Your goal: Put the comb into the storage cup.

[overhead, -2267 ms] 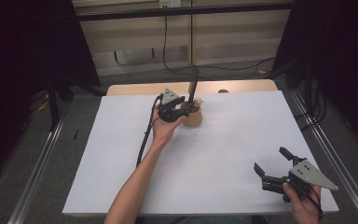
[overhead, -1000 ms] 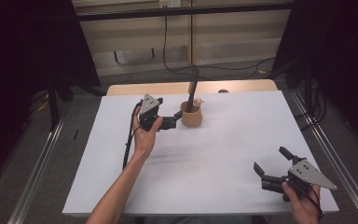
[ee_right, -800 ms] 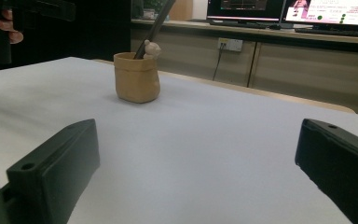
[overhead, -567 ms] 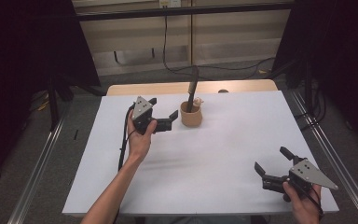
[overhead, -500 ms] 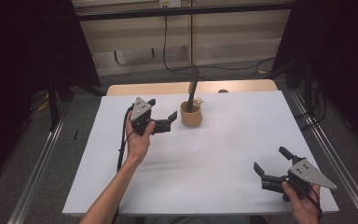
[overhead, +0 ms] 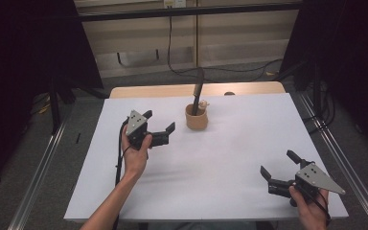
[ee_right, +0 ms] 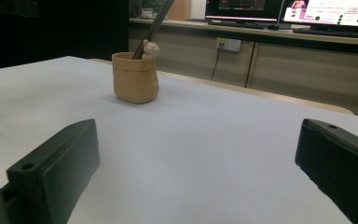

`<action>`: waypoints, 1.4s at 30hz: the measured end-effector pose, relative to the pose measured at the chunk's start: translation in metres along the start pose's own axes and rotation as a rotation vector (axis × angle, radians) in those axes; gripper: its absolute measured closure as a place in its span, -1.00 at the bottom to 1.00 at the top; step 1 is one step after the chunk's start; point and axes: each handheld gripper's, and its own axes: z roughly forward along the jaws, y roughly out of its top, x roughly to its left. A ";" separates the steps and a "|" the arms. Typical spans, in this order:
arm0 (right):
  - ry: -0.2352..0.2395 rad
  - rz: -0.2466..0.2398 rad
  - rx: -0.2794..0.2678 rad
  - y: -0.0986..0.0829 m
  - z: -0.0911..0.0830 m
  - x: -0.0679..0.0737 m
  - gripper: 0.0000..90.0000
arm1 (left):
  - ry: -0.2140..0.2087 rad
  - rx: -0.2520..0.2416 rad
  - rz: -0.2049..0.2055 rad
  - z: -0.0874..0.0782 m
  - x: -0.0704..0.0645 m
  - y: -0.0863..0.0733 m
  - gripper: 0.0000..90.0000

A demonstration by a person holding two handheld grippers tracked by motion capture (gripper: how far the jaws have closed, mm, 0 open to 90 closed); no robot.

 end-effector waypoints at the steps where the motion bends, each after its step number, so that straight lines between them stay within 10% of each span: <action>1: 0.000 -0.002 0.001 0.000 0.000 0.000 -1.00 | 0.003 -0.001 -0.002 -0.002 -0.001 0.000 -0.97; 42: -0.002 0.000 -0.003 0.001 -0.001 0.001 -1.00 | 0.115 -0.007 0.007 -0.081 0.003 -0.026 -0.97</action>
